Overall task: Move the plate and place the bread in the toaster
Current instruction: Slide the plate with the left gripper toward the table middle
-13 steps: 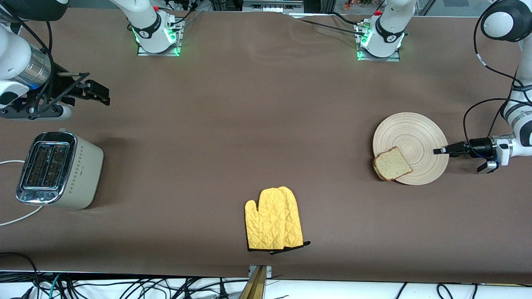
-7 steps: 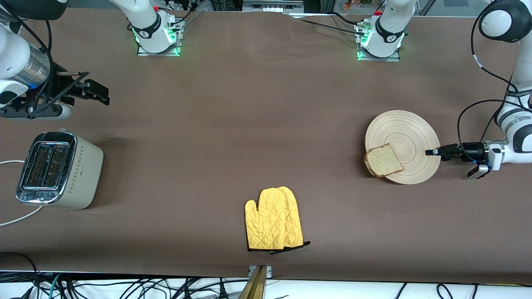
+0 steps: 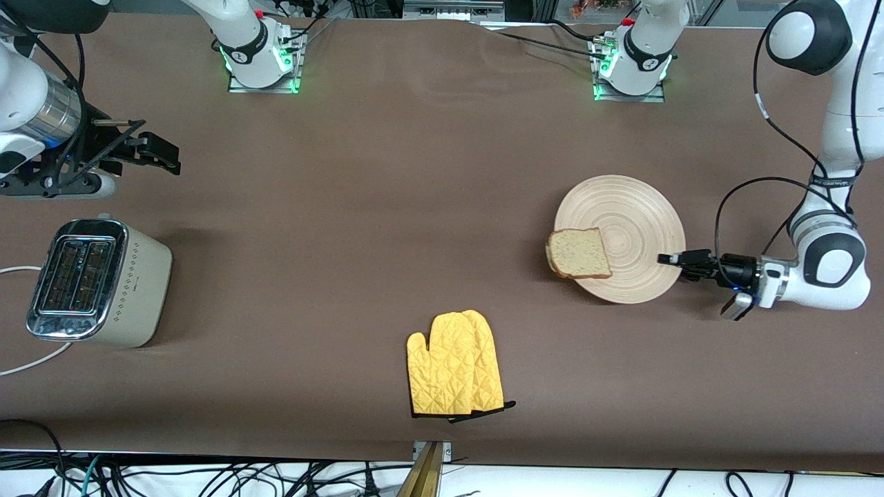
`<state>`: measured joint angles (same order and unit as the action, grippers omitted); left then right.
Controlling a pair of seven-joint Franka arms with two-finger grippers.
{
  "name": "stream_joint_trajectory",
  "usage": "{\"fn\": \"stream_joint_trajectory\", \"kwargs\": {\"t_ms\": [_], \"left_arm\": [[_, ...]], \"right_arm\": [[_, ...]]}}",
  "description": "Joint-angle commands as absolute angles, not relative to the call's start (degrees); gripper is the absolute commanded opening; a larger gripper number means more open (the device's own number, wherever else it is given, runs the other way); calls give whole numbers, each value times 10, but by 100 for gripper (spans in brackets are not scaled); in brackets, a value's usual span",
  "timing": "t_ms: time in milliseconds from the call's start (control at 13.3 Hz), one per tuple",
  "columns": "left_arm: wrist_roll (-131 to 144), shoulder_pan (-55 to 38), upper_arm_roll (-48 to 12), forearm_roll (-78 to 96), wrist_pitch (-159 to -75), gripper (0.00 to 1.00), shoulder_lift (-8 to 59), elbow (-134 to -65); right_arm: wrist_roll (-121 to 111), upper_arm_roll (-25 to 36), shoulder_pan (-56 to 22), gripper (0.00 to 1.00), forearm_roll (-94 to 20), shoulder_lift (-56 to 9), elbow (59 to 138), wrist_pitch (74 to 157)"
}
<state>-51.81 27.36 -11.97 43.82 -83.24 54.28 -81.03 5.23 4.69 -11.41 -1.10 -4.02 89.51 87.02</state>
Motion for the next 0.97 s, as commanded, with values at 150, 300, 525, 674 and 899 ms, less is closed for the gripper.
{"fn": "stream_joint_trajectory", "kwargs": {"t_ms": [150,300,525,674,899], "left_arm": [[-501,243,-133,474,-895,0,448,-921],[-501,244,-170,506,-974,0,406,-997],[-501,241,-218,561,-1038,0,403,-1040],[-504,240,-256,595,-1105,0,403,-1069],[-503,236,-307,635,-1167,0,404,-1092]], "right_arm": [[32,56,-112,100,-18,-28,898,863],[31,58,-112,100,-18,-28,898,861],[29,60,-112,100,-18,-27,898,861],[30,60,-112,100,-18,-27,898,861],[30,61,-112,100,-18,-27,899,860]]}}
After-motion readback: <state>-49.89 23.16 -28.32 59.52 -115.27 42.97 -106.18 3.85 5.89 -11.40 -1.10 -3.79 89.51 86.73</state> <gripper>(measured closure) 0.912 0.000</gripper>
